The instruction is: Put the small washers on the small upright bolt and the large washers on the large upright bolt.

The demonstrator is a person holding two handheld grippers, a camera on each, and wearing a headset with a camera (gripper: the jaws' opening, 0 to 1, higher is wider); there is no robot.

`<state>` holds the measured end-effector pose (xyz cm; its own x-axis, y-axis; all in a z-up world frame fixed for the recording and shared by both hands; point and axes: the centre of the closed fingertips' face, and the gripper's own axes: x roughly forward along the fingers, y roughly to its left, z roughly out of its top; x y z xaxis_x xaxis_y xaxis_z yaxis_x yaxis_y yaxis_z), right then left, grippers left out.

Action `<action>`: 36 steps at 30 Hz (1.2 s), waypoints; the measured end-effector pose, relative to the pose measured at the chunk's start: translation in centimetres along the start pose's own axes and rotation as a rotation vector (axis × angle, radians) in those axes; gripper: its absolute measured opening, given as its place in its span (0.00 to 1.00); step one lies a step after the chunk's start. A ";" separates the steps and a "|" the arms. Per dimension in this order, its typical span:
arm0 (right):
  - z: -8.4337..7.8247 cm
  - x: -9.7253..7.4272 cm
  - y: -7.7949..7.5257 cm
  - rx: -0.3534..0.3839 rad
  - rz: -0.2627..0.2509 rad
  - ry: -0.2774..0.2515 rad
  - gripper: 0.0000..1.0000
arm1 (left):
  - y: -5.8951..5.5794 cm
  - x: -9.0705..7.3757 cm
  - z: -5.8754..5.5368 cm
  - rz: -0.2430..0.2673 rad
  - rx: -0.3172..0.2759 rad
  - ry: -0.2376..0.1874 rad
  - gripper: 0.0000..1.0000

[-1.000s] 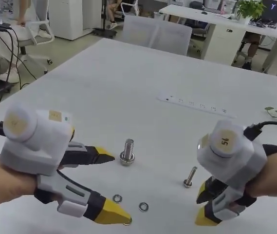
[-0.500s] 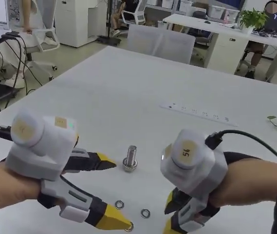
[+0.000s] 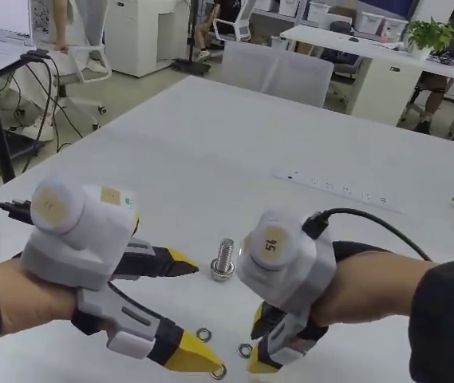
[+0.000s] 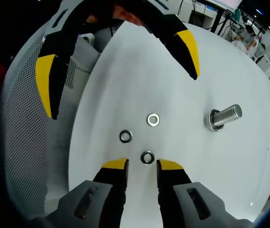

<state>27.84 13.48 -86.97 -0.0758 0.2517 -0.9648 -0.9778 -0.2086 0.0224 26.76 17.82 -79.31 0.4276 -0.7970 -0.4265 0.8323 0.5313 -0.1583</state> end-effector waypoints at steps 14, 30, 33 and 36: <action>-0.2 0.8 -0.4 -0.011 0.004 0.017 0.23 | -0.2 0.1 0.1 -0.010 -0.003 -0.006 0.76; -0.4 0.9 -0.7 -0.052 -0.028 0.032 0.17 | -0.3 0.3 0.2 -0.015 -0.003 -0.011 0.74; -0.4 0.9 -0.6 -0.060 -0.029 0.032 0.16 | -0.3 0.3 0.2 -0.016 0.000 -0.011 0.73; -0.4 0.9 -0.6 -0.057 -0.031 0.026 0.14 | -0.3 0.3 0.2 -0.016 0.001 -0.010 0.73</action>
<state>28.41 13.47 -87.94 -0.0396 0.2345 -0.9713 -0.9669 -0.2543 -0.0220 26.67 17.35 -79.17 0.4181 -0.8081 -0.4150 0.8392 0.5185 -0.1640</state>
